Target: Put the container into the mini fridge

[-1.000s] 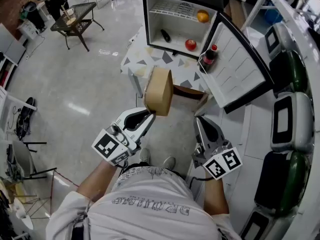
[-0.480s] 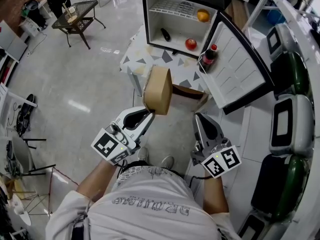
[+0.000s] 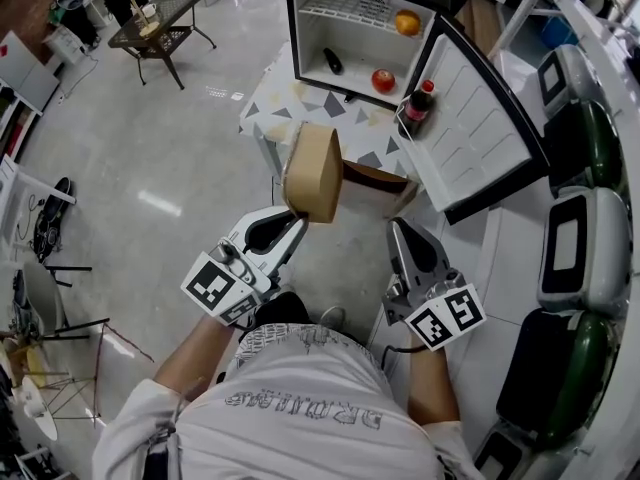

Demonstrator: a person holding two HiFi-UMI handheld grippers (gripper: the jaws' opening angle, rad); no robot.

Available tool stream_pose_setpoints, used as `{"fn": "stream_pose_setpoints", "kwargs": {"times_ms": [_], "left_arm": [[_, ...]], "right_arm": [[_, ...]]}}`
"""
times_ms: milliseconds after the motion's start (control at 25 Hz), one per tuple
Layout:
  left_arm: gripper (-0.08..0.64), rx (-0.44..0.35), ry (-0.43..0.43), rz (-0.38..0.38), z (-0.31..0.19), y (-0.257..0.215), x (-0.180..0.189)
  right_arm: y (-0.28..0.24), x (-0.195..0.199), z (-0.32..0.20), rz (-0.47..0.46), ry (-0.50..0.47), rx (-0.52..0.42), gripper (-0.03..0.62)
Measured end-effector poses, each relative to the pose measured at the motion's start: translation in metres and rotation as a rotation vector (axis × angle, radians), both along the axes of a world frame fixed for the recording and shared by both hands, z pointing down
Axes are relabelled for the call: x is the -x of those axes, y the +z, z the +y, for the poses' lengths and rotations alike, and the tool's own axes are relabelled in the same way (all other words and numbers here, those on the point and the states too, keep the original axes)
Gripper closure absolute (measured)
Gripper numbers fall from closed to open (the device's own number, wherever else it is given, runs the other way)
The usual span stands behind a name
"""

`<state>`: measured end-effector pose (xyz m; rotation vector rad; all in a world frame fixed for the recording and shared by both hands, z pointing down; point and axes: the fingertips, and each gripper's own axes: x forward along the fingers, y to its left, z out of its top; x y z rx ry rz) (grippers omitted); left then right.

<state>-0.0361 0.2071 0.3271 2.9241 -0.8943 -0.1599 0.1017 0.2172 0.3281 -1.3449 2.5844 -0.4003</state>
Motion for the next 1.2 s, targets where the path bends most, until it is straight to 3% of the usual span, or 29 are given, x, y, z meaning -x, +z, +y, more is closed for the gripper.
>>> {"fn": "stream_pose_setpoints", "kwargs": {"times_ms": [320,800,1200], "left_arm": [[0.515,0.005,0.006,-0.005,-0.041,0.006,0.007],[0.515,0.01,0.062,-0.001,-0.172,0.018,0.036],[0.515,0.032,0.097,0.011,-0.246,0.024,0.048]], "right_arm": [[0.01,-0.004,-0.034,-0.004,0.026,0.021,0.592],[0.021,0.025,-0.159,0.018,0.082,0.032,0.592],[0.023,0.038,-0.224,0.029,0.122,0.054,0.592]]}}
